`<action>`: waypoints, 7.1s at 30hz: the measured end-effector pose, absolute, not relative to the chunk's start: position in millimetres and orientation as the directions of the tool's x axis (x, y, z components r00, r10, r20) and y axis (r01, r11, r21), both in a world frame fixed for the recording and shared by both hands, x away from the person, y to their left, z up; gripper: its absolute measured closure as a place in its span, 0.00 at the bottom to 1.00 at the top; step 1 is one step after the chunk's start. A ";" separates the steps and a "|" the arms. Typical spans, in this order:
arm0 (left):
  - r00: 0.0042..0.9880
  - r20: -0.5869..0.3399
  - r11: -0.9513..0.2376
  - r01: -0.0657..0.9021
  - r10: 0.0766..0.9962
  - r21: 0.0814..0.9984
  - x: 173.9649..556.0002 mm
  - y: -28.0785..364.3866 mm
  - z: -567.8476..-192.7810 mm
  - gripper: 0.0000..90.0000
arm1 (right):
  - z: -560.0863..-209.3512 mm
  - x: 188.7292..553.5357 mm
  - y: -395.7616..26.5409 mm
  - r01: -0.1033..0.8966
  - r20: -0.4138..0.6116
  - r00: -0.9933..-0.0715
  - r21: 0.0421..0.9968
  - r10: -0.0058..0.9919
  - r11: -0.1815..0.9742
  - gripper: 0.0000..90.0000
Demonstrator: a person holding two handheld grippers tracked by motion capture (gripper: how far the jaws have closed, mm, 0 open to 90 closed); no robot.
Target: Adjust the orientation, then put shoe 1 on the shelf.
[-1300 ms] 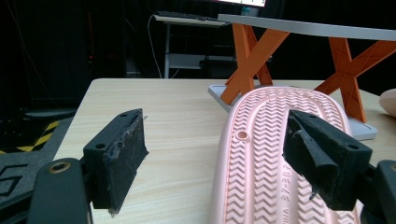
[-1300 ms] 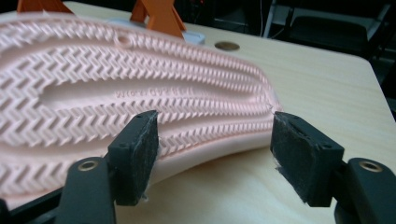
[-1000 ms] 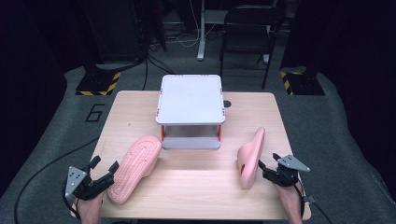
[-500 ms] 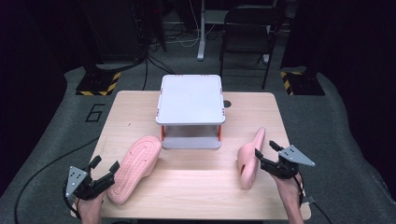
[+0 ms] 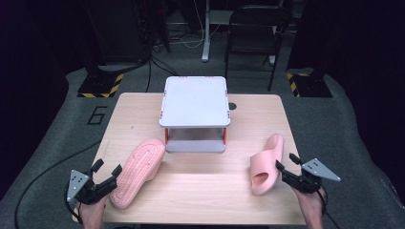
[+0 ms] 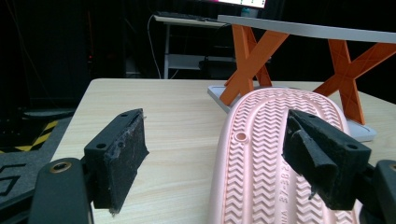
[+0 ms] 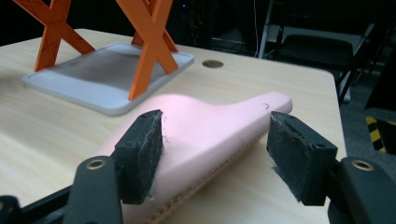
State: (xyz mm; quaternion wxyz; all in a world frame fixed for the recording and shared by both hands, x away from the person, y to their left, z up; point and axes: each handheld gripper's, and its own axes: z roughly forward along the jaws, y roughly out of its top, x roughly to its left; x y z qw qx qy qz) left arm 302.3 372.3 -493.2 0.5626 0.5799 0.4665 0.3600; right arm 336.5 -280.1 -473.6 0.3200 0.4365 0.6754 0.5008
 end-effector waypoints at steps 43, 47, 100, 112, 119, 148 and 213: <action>0.301 -0.123 0.081 0.148 0.946 0.986 303.5 373.7 -494.5 0.24 | -502.7 341.1 -254.3 0.287 -0.072 -0.629 0.904 0.774 0.318 0.64; 0.306 -0.122 0.081 0.143 0.944 0.986 303.5 372.7 -494.0 0.24 | -502.9 334.7 -246.8 0.304 -0.006 -0.639 0.917 0.770 0.260 0.75; 0.291 -0.143 0.101 0.157 0.946 0.983 303.5 376.3 -495.0 0.25 | -499.3 354.1 -218.5 0.477 0.021 -0.440 0.853 0.898 0.213 0.94; 0.292 -0.142 0.101 0.152 0.946 0.983 303.2 377.0 -494.8 0.25 | -486.6 347.0 -236.0 0.375 -0.013 -0.466 0.903 0.885 0.210 0.36; 0.293 -0.144 0.102 0.152 0.945 0.983 303.0 377.1 -494.8 0.25 | -484.1 344.5 -253.5 0.330 -0.008 -0.484 0.924 0.875 0.191 0.30; 0.293 -0.141 0.099 0.153 0.946 0.983 303.1 375.6 -495.3 0.25 | -500.9 378.3 -237.4 0.482 0.026 -0.553 0.825 0.833 0.294 0.94; 0.556 0.013 -0.239 0.335 0.831 0.911 474.1 214.6 -387.5 0.37 | -481.4 438.8 -36.6 0.328 -0.064 -0.609 0.887 0.791 0.325 0.38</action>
